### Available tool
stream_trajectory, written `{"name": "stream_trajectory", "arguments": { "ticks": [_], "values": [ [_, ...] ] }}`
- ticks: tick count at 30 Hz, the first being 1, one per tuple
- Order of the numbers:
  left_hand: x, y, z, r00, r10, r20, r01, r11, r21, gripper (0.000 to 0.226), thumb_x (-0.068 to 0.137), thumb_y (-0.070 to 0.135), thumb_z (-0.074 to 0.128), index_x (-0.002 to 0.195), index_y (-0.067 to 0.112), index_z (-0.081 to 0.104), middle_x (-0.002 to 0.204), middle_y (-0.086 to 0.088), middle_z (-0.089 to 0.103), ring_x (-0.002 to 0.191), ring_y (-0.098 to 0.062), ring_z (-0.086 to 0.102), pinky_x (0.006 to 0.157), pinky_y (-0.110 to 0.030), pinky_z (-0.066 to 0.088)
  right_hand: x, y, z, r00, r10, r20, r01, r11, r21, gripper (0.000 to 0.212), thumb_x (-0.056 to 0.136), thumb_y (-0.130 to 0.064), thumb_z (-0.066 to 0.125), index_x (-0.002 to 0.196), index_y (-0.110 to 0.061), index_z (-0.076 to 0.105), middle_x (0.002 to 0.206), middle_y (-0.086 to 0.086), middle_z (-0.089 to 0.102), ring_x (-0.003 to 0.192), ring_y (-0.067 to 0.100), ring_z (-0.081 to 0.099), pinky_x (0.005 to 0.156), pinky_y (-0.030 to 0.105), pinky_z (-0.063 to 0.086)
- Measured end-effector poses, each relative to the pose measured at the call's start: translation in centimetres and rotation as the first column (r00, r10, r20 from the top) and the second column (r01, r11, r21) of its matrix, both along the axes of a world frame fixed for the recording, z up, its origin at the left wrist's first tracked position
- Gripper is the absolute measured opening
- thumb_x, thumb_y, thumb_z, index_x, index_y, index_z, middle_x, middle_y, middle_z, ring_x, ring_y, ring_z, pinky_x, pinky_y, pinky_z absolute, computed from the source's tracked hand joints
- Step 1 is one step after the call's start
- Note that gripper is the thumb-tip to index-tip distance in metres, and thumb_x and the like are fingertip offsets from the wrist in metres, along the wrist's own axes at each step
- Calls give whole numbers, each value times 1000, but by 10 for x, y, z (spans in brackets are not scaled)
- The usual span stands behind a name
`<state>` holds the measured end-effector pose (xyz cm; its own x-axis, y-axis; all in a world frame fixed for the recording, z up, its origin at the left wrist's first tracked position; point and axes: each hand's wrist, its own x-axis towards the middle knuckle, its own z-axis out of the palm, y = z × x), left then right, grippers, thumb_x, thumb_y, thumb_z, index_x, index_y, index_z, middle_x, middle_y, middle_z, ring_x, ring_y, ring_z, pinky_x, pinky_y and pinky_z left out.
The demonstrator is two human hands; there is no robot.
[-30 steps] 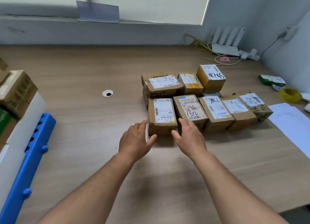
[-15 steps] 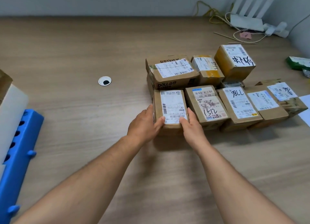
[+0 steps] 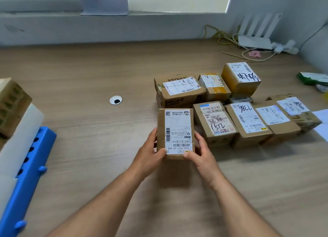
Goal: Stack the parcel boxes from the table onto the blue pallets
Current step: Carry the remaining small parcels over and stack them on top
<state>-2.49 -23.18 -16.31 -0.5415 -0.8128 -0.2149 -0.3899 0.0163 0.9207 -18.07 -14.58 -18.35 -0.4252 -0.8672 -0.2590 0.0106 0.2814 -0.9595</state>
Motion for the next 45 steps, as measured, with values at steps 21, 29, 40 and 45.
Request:
{"name": "stream_trajectory", "arguments": {
  "ticks": [21,29,40,45],
  "values": [
    [162,163,92,919,385,81,-334,872,-357,62,91,41,53,147,31,26,139,4,47,113,-6,48,94,-26,45,105,126,85,965,260,39,-239,930,-278,69,71,-6,70,127,-40,46,104,0,72,93,8,68,67,17,54],
    [207,198,108,789,604,115,-404,651,-642,73,85,43,63,147,27,27,147,5,39,133,-13,39,107,-40,39,140,138,121,932,358,52,-315,874,-370,71,63,-14,66,126,-40,46,102,-3,73,93,13,70,68,19,55],
    [284,220,125,696,714,70,-422,486,-766,72,84,45,63,145,23,32,142,0,43,131,-16,37,107,-38,34,220,137,153,888,457,39,-395,805,-442,67,62,-15,65,120,-42,47,100,0,74,89,12,71,63,17,53],
    [351,231,129,643,762,77,-462,465,-755,76,83,51,61,146,27,27,145,1,39,133,-15,33,109,-39,32,283,136,164,861,508,25,-443,774,-452,67,62,-17,66,123,-36,46,98,0,74,86,11,71,62,15,52]
  ]
}}
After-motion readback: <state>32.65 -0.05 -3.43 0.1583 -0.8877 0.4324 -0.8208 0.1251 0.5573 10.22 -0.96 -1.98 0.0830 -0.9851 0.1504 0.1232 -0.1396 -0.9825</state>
